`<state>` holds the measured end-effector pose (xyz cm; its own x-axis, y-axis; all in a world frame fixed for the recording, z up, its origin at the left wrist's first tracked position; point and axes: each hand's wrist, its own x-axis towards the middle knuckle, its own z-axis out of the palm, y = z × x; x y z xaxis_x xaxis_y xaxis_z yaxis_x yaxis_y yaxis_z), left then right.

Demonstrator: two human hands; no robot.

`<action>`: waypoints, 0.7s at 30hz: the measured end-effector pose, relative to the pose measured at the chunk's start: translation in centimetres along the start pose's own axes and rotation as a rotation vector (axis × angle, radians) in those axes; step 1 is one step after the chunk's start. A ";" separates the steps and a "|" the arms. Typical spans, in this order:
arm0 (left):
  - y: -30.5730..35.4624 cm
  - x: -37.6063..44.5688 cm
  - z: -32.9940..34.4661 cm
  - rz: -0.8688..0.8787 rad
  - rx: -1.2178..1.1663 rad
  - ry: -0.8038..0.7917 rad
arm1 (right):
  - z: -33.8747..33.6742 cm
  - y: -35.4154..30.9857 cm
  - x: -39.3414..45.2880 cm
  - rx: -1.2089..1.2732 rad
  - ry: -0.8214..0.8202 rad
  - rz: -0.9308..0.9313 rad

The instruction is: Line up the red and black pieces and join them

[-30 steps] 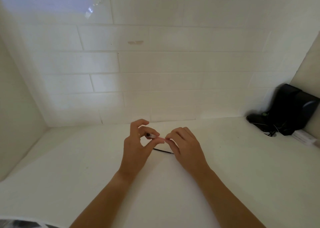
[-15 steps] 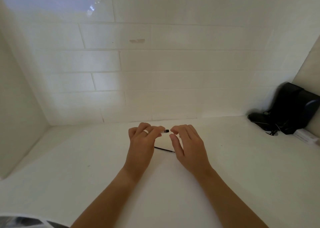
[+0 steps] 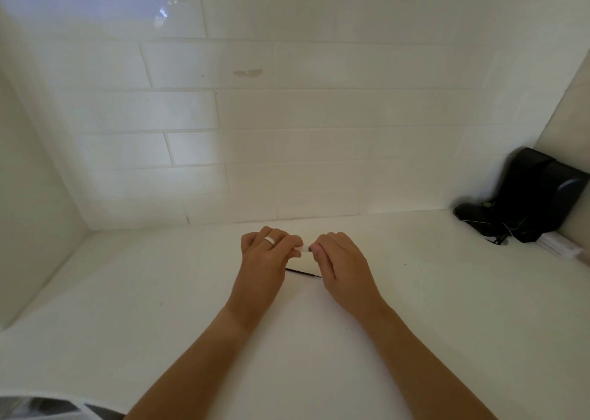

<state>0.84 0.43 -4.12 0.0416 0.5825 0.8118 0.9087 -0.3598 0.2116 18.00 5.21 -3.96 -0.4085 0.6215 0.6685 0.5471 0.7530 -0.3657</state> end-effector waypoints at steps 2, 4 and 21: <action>-0.1 -0.1 0.3 -0.009 -0.008 -0.016 | 0.1 0.1 0.0 0.029 -0.013 -0.001; -0.3 -0.1 0.6 -0.009 -0.016 -0.035 | 0.1 0.2 0.0 0.051 -0.032 -0.002; 1.1 -0.2 0.3 -0.003 -0.028 -0.085 | 0.2 0.2 -0.1 0.183 -0.085 0.232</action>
<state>1.96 0.09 -4.21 0.0751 0.6426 0.7625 0.8970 -0.3775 0.2298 17.94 5.35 -4.22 -0.3516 0.7915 0.4999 0.4955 0.6104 -0.6179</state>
